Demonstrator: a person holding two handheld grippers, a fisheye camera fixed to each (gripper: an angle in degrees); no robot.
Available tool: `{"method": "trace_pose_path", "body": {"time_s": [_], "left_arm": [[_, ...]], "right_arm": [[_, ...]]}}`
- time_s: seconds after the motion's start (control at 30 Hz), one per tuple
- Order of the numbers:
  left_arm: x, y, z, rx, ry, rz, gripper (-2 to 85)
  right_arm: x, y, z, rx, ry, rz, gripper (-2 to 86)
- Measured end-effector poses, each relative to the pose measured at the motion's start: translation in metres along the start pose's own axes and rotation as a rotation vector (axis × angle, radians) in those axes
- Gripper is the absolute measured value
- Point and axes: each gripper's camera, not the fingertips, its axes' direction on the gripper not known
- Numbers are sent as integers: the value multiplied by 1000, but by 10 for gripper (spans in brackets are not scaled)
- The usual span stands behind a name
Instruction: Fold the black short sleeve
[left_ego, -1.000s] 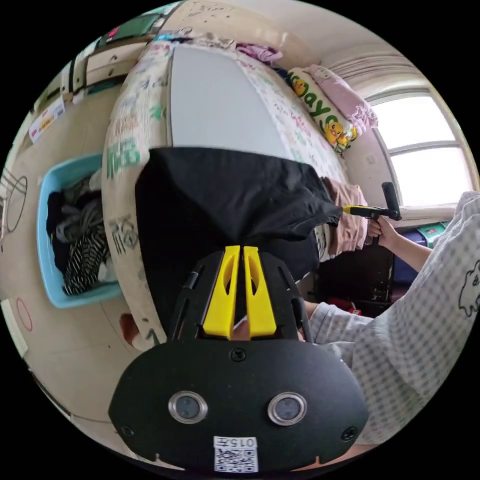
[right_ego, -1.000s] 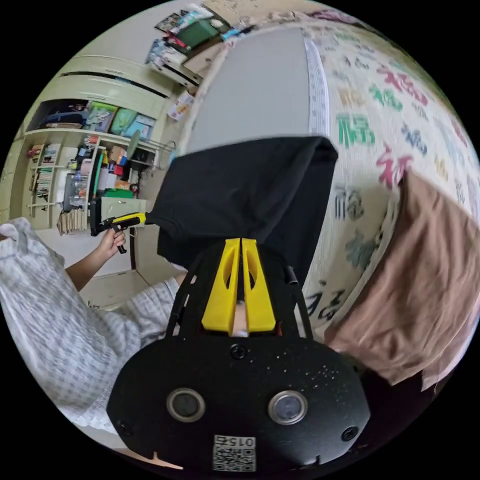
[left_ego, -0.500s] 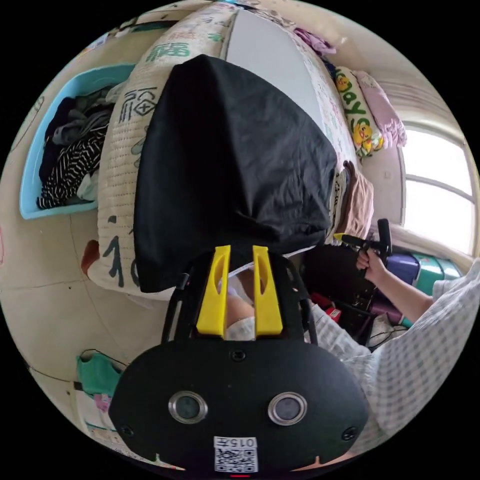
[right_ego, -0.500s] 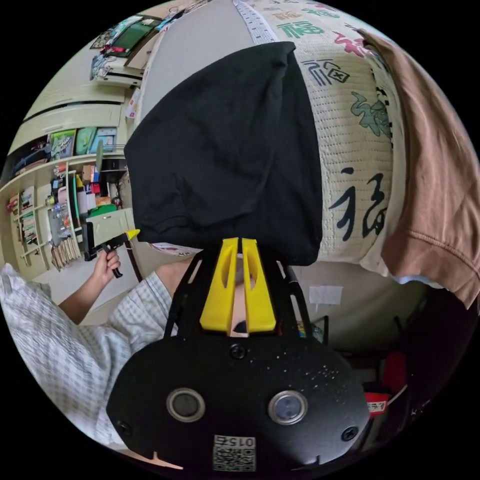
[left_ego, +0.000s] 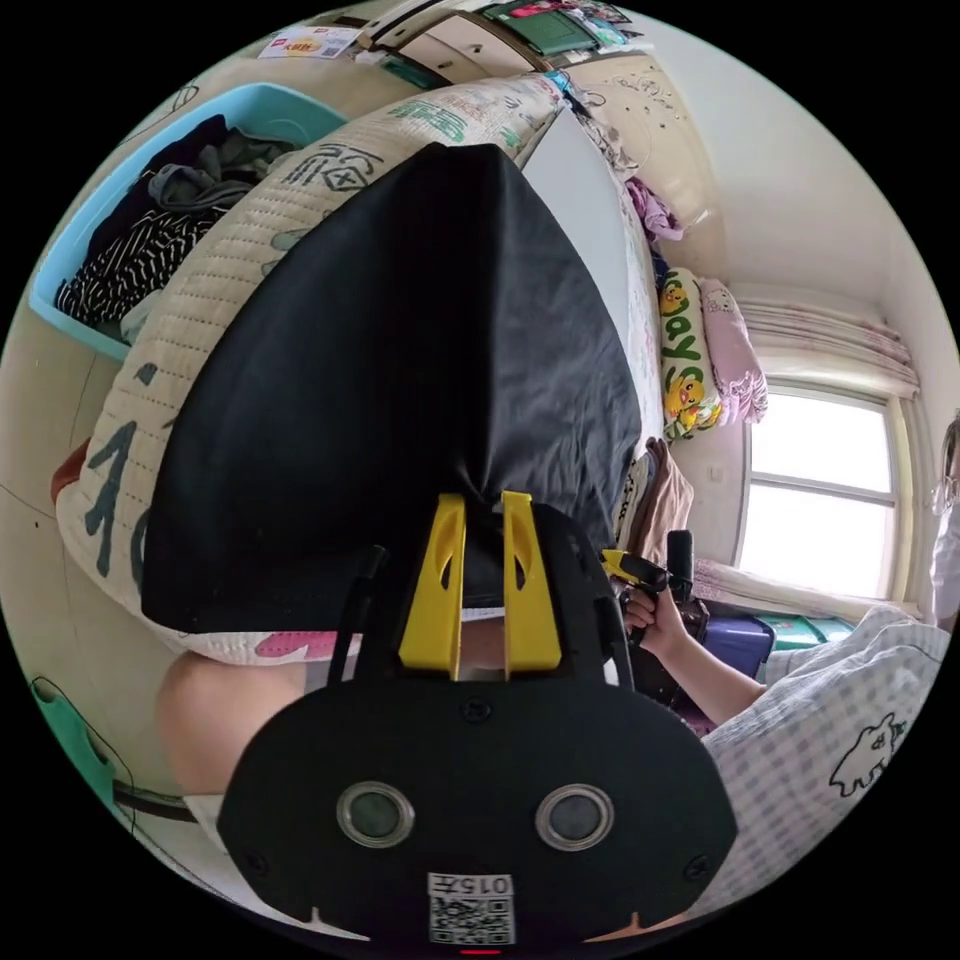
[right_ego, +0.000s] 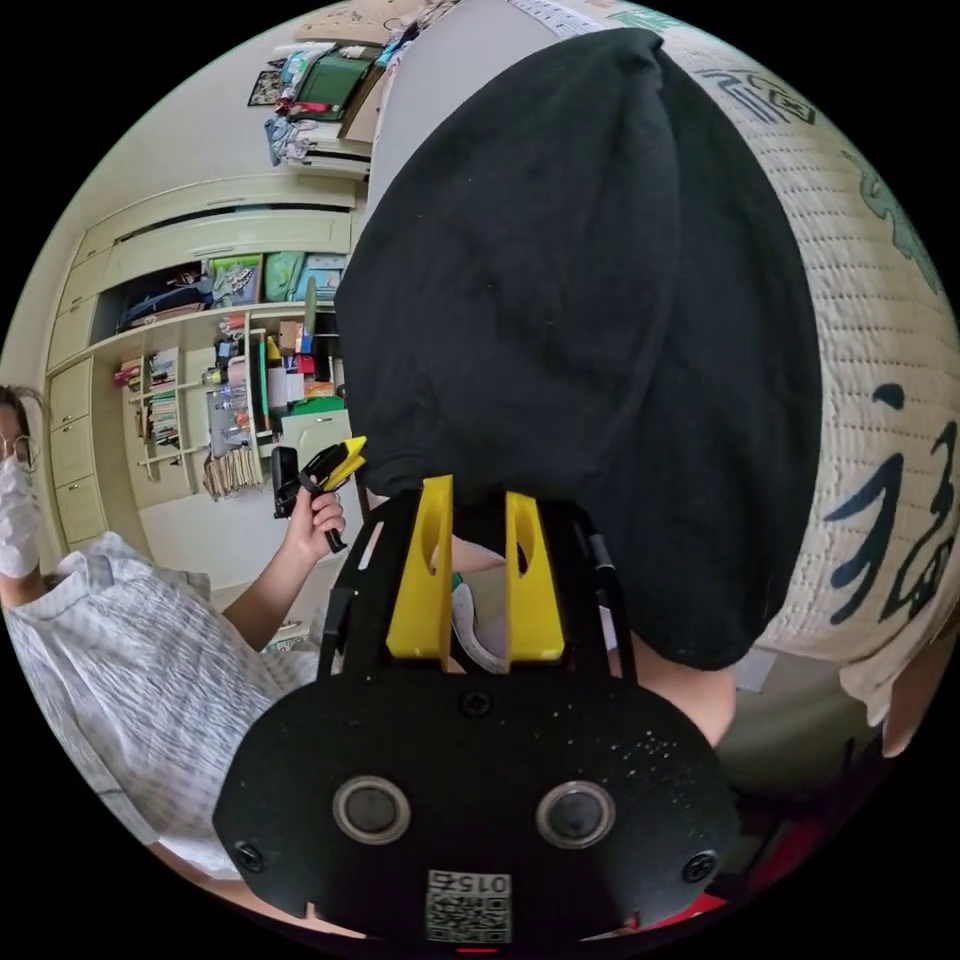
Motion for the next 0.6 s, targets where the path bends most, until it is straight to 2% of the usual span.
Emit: {"method": "trace_pose_path", "body": {"time_s": [0.13,0.4,0.5,0.6], "left_arm": [[-14,20,1,36,-5,43,14],[-23,69,-15,139,108,268,-5],[-37,95,-21,156,100,273,-6],[-44,115,-12,151,-14,311,-5]], "right_arm": [[-3,8,-1,100,-89,5,17],[-63,46,9,278,-108,-184,3],[-82,67,27,320,-19,-156,2],[-107,78,55,362,79,-158,2]]}}
